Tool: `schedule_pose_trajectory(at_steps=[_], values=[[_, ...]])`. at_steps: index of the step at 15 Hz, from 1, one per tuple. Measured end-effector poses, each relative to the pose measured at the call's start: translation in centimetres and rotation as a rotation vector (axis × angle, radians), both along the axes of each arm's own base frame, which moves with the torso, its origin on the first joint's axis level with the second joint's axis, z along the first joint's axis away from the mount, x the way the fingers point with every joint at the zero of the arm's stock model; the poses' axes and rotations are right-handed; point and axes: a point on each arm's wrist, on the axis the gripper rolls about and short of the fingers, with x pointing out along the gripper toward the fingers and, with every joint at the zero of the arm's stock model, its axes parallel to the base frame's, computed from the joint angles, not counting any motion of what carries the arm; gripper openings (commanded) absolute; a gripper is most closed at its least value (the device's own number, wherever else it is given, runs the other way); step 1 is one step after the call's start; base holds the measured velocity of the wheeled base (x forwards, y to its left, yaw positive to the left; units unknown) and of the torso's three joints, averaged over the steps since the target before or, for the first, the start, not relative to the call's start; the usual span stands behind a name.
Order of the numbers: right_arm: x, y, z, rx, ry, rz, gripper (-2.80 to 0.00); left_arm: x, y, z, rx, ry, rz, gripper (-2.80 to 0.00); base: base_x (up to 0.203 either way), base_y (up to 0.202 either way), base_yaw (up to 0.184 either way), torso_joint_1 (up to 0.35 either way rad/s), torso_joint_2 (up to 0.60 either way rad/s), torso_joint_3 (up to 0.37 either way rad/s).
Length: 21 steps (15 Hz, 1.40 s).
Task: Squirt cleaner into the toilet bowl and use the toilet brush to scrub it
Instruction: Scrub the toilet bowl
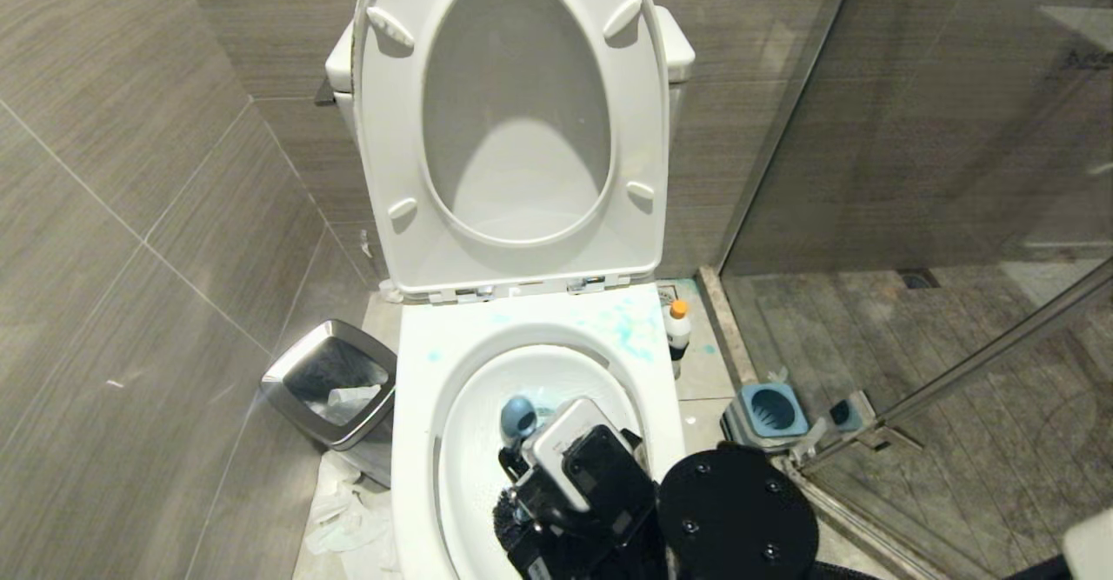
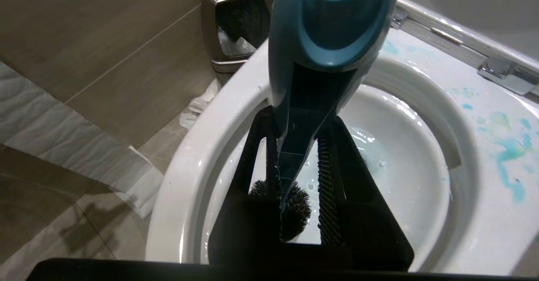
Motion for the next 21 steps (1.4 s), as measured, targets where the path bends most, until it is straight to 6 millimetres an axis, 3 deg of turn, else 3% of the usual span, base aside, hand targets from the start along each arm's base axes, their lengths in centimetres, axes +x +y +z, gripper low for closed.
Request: schedule_pose_trajectory(at_steps=[5, 9, 17, 21], values=[[1.9, 3.1, -0.7, 0.028, -0.016, -0.002, -2.80, 0.0, 0.0, 0.0, 0.000, 0.000, 0.000, -2.80, 0.000, 0.000, 0.000, 0.000, 0.00, 0.000], [5.7, 4.1, -0.9, 0.055, -0.047, -0.068, -2.80, 0.0, 0.0, 0.0, 0.000, 0.000, 0.000, -2.80, 0.000, 0.000, 0.000, 0.000, 0.00, 0.000], [12.3, 4.2, 0.6, 0.116, -0.106, -0.138, -2.80, 0.0, 0.0, 0.0, 0.000, 0.000, 0.000, -2.80, 0.000, 0.000, 0.000, 0.000, 0.00, 0.000], [15.1, 2.9, 0.6, 0.093, -0.147, -0.202, -2.80, 0.0, 0.0, 0.0, 0.000, 0.000, 0.000, -2.80, 0.000, 0.000, 0.000, 0.000, 0.00, 0.000]])
